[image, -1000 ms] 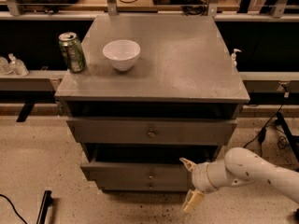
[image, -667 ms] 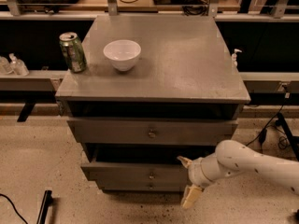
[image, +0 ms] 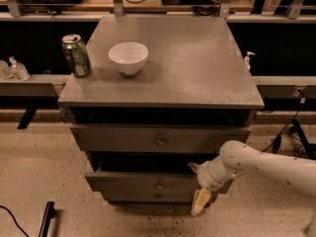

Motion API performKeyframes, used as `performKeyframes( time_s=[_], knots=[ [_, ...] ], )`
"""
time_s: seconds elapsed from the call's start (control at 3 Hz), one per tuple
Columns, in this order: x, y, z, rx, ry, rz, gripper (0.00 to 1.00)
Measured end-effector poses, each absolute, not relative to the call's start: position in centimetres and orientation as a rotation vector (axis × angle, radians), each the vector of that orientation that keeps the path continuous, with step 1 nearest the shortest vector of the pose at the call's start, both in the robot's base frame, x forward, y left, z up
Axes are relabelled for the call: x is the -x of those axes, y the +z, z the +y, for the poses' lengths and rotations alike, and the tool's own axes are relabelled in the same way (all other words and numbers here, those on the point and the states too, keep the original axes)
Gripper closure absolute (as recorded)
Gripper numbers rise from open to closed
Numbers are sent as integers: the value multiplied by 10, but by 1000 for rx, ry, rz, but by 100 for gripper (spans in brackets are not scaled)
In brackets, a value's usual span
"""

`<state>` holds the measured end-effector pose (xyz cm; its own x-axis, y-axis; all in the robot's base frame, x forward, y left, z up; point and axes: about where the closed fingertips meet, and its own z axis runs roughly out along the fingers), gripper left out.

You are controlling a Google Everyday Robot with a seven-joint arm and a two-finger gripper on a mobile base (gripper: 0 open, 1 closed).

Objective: Open middle drawer

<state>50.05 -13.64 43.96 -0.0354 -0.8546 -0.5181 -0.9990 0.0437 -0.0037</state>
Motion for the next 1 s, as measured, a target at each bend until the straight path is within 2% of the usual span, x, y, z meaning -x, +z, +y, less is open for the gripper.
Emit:
performKeyframes(
  time_s=[1.0],
  knots=[
    [-512,436,-128,1861,530,1934,53]
  ],
)
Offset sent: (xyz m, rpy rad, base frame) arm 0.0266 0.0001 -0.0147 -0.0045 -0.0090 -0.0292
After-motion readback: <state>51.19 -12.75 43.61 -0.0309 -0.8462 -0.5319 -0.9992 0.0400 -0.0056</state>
